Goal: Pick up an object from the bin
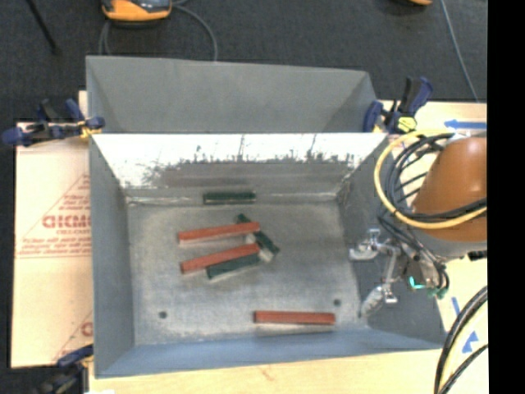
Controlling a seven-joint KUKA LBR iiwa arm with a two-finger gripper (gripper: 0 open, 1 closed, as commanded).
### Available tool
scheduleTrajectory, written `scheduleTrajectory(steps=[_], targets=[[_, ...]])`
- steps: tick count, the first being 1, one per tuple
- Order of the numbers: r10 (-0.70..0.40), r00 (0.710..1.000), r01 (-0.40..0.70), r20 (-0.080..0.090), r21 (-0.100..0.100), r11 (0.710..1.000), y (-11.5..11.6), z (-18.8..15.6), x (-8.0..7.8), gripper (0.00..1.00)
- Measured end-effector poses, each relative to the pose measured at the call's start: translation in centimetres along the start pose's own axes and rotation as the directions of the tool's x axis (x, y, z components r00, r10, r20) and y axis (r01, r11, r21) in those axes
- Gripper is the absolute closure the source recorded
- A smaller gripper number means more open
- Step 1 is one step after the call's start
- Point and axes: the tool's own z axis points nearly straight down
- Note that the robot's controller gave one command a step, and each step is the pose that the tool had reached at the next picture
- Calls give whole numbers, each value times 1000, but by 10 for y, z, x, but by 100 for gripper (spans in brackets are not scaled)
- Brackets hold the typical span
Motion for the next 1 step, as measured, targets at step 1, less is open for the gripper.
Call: scheduleTrajectory(steps=[1], targets=[[-4, 1000, 4, 8, 2, 1000, 0, -4, -2, 0]])
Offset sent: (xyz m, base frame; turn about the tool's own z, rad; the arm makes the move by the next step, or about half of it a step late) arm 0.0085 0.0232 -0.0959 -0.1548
